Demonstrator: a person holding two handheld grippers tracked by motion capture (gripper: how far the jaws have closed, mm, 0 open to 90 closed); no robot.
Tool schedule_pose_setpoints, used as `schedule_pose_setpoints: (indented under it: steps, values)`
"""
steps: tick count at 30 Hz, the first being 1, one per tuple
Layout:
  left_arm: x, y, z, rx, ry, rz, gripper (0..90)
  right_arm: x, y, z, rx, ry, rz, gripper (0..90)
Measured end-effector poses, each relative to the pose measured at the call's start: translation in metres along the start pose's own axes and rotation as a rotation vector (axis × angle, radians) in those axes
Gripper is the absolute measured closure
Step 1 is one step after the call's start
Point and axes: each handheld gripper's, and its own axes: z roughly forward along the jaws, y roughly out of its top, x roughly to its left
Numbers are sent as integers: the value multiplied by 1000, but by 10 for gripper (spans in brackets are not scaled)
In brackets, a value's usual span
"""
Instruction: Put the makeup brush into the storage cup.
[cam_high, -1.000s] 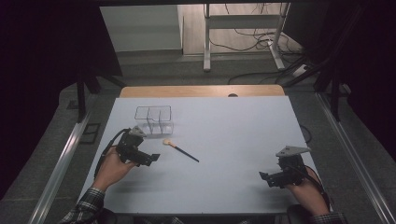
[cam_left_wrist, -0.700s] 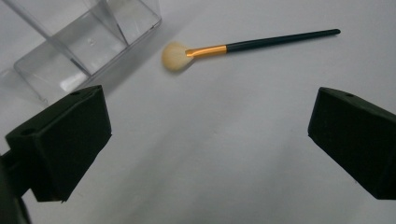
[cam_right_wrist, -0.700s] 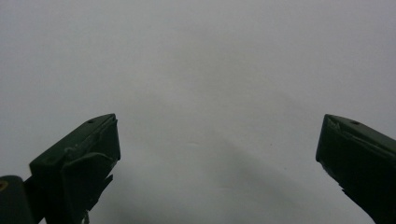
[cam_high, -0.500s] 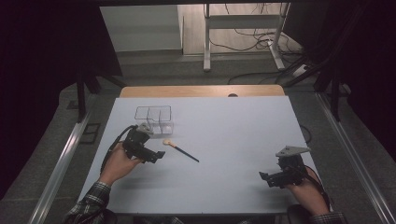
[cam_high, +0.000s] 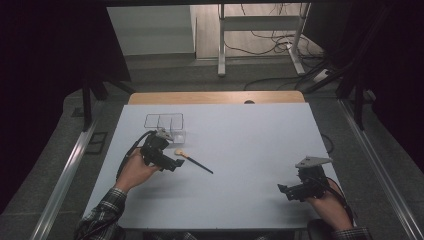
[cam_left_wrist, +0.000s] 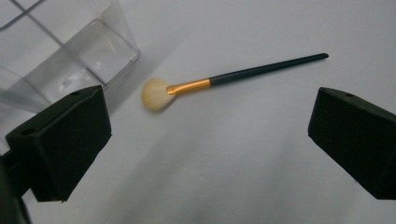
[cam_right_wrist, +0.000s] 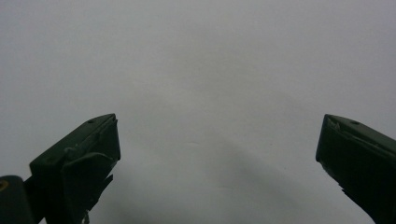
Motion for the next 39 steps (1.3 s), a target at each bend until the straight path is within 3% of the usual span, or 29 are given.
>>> schedule_pose_setpoints:
  steps: [39]
  values:
    - [-9, 42, 39, 61, -61, 78, 2, -1, -1, 0, 6, 3, -5, 0]
